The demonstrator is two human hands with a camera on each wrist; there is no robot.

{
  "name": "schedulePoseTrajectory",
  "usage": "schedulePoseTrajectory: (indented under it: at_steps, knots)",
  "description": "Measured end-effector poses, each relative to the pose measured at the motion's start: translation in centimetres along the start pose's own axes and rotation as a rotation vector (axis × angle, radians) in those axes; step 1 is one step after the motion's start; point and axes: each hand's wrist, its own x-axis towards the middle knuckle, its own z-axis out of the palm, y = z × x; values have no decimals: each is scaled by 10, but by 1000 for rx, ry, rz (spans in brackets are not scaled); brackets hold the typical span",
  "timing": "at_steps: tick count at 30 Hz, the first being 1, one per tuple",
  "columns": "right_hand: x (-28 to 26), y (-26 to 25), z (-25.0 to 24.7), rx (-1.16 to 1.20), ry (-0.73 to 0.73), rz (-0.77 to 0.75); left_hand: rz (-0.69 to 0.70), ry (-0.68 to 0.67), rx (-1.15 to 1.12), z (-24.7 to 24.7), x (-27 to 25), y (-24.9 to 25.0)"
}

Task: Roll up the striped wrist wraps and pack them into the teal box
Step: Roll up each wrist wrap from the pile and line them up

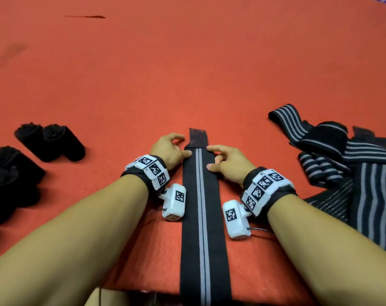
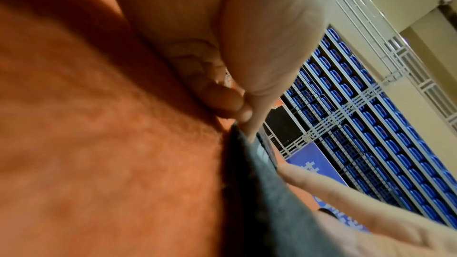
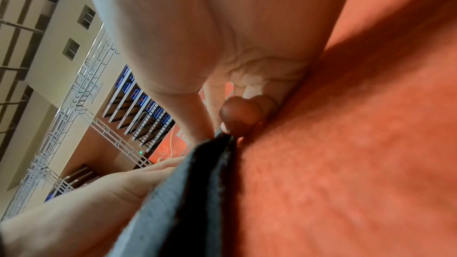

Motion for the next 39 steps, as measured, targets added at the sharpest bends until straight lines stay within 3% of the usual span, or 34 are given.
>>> schedulePoseTrajectory:
  at_steps: [8, 14, 20, 27, 31, 35, 39]
  knots:
    - [-48, -9, 6, 8, 12, 72, -132, -23, 74, -11, -78, 9]
    - [-125, -2, 10, -179, 90, 116, -173, -57, 114, -18, -158, -3]
    - [-196, -4, 21, -363, 75, 129, -169, -99, 223, -12, -212, -5]
    - [-220, -2, 46, -380, 71, 155, -141, -111, 194, 5, -245, -8]
    - [-223, -2, 49, -265, 53, 119, -108, -123, -42, 5, -253, -9]
    - [-223, -9, 45, 191, 47, 87, -51, -134, -244, 0, -263, -5]
    - [-216, -21, 42, 387, 81, 17, 42, -180, -330, 1, -276, 0]
